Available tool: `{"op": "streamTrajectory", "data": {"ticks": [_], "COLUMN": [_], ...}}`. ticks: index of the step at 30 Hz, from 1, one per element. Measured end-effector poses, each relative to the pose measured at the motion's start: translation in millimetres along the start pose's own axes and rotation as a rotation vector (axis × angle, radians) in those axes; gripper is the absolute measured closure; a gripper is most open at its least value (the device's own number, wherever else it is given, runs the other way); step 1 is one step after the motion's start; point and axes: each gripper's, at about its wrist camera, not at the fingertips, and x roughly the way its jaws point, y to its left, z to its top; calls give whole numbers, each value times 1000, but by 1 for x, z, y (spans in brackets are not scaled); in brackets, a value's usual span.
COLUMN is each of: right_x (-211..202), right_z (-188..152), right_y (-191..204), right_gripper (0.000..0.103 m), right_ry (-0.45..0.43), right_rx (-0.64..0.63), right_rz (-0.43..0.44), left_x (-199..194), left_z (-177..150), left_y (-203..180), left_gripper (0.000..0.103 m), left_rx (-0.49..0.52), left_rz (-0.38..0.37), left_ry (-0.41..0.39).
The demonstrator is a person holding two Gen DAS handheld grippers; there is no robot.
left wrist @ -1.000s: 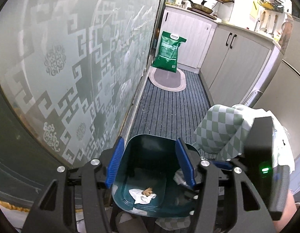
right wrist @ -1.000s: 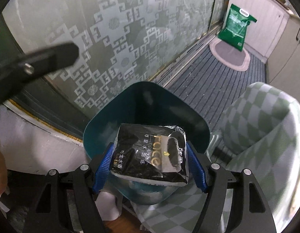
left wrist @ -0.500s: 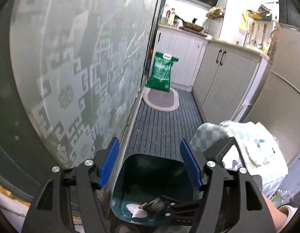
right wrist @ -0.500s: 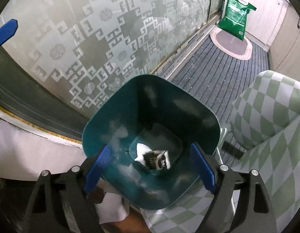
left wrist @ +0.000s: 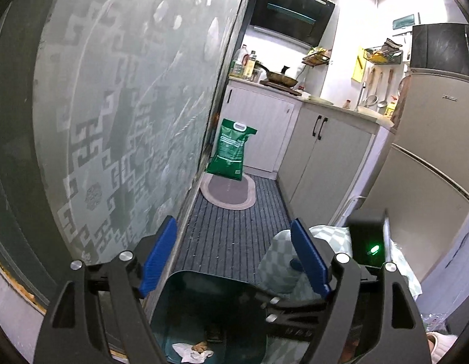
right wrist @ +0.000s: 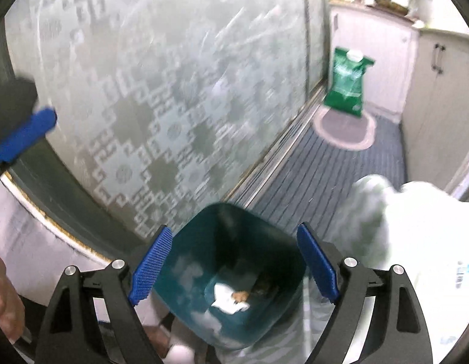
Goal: Collect trash
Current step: 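Move both tools back to the table toward the blue-and-white packet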
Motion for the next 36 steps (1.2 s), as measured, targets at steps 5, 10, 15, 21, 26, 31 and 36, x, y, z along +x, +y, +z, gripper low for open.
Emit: {"op": "streamTrajectory", "data": {"ticks": [5,10,15,21,26,31,36], "right_x": [-34,-70,-110,-153,-176,-181,-180], "right_z": [0,-6,-20,-38,-54,-57,-59], "right_y": [-30,-65,-106,-146,-177,-198,-217], "right_gripper": [32,37,44,53,54,54,54], "right_ry": [-73,-109,-132,-141,-113,-46,-23], "right_rx": [54,89,155,191,220,187,166], "right_rz": [-49,-128,-189,-247,-286,-299,-310], "left_x": [2,7,23,52,76,98,112], "left_z": [1,-1,-10,-28,-48,-69,-84], "left_y": [-19,-43,-74,-109,-141,-169,-184], "left_gripper": [25,26,27,30,31,34,38], "left_rx": [21,41,74,128,178,238,280], "left_rz": [-28,-76,-121,-157,-189,-209,-218], "left_ry": [-2,4,59,156,234,292,324]}}
